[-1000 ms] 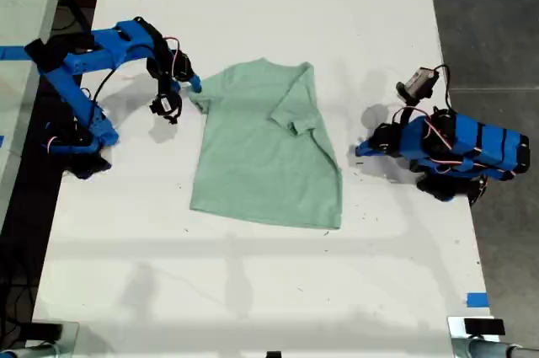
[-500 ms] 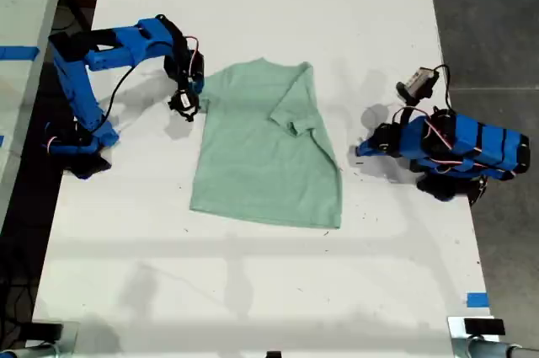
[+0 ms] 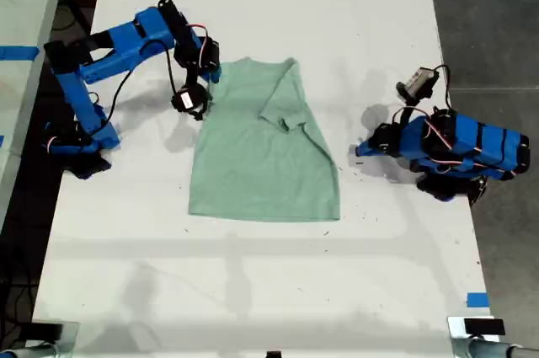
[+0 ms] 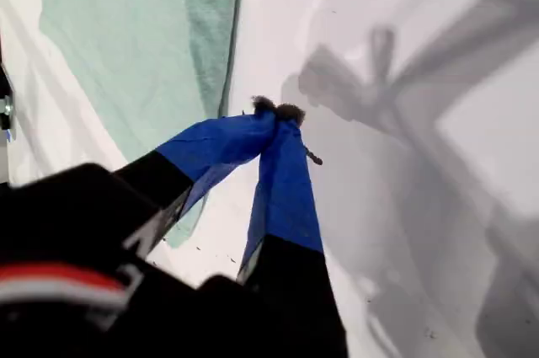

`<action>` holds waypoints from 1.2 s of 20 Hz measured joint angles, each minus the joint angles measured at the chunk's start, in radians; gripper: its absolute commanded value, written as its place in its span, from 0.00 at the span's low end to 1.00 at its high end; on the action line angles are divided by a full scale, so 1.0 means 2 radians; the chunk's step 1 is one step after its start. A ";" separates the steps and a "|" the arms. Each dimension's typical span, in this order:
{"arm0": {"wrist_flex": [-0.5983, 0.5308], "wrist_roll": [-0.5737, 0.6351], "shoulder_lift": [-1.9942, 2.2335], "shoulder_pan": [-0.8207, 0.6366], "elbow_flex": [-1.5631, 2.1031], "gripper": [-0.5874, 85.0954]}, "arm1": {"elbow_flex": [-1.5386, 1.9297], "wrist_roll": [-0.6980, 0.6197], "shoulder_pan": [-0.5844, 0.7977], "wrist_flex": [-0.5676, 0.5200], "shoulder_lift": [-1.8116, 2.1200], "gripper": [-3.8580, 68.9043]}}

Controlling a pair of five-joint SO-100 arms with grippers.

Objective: Fold t shirt

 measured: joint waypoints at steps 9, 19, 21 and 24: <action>-0.002 -0.055 -0.209 0.101 -0.212 0.01 | 0.000 0.000 0.000 0.000 0.000 0.04; 0.014 -0.084 0.404 0.007 0.074 0.01 | 0.000 0.000 0.000 0.000 0.000 0.04; -0.050 -0.110 0.579 0.038 0.219 0.01 | 0.000 0.000 0.000 0.000 0.000 0.04; -0.154 -0.160 0.831 0.085 0.490 0.01 | 0.000 0.000 0.000 0.000 0.000 0.04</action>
